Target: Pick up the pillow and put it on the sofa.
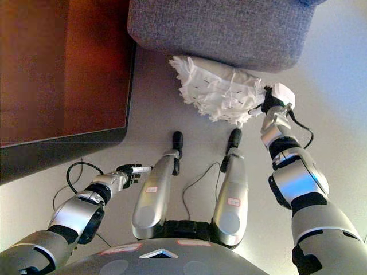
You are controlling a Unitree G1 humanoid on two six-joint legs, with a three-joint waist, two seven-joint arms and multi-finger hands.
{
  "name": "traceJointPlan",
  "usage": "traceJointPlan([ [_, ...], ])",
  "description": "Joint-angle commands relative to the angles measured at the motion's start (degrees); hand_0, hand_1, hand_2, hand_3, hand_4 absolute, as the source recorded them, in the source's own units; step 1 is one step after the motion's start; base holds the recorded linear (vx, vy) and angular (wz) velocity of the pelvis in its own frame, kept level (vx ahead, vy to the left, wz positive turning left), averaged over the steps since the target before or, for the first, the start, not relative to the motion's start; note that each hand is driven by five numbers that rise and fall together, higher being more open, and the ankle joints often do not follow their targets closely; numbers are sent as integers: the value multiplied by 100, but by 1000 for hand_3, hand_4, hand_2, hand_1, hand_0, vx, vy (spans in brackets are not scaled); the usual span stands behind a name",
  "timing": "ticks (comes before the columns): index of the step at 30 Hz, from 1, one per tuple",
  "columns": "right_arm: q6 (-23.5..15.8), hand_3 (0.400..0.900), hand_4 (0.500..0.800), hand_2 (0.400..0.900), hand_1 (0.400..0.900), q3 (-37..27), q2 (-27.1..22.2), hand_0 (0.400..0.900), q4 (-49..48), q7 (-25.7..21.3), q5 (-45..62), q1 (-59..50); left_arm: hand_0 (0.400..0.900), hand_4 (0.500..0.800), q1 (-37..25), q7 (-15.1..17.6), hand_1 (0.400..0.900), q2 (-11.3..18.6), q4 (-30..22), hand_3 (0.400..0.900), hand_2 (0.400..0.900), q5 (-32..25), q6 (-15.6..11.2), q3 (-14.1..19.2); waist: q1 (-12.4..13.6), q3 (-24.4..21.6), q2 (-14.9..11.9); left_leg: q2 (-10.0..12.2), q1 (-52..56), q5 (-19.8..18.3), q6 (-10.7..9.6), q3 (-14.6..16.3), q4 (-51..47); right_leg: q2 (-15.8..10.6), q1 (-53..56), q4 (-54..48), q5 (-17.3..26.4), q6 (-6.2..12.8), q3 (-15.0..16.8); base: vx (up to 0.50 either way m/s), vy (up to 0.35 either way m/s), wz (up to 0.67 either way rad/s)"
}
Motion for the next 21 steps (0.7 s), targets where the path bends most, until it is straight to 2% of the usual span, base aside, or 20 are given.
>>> traceJointPlan([
  [1, 193, 900, 800, 900, 900, 173, -677, 900, -230, -43, 23, -333, 900, 800, 481, 139, 900, 180, 152, 900, 900, -327, 372, -22, 129, -30, 116, 249, -325, -646, 209, 163, 941, -200, -529, 1463, -717, -34, 280, 17, 26, -5],
  [4, 330, 900, 800, 900, 900, 209, -730, 900, -254, 77, 50, -497, 900, 800, 564, 138, 900, 212, 105, 900, 900, -484, 384, 27, 170, -48, 152, 294, -779, -852, 236, 136, 1645, -210, -865, 2045, -944, -122, 396, 10, 6, -1],
  [9, 294, 900, 800, 900, 900, 238, -778, 900, -82, 133, 17, -705, 900, 800, 656, 171, 900, 268, 106, 900, 900, -632, 504, 60, 237, -82, 201, 333, -1356, -1138, 269, 16, 2573, -229, -1318, 2742, -1207, -216, 556, 17, -4, 5],
  [14, 335, 900, 800, 900, 900, 255, -836, 900, -7, 35, 290, -867, 900, 800, 817, 141, 900, 332, 175, 900, 900, -623, 534, 136, 280, -129, 229, 348, -1760, -1266, 273, -30, 3134, -205, -1654, 3183, -1358, -282, 623, 38, 0, 4],
  [21, 251, 900, 800, 900, 900, 300, -805, 900, 106, 423, 600, -1099, 900, 800, 935, 178, 900, 374, 160, 900, 900, -811, 591, 179, 336, -117, 273, 313, -2292, -1396, 288, -110, 3853, -184, -2135, 3761, -1509, -341, 696, 11, -1, 3],
])
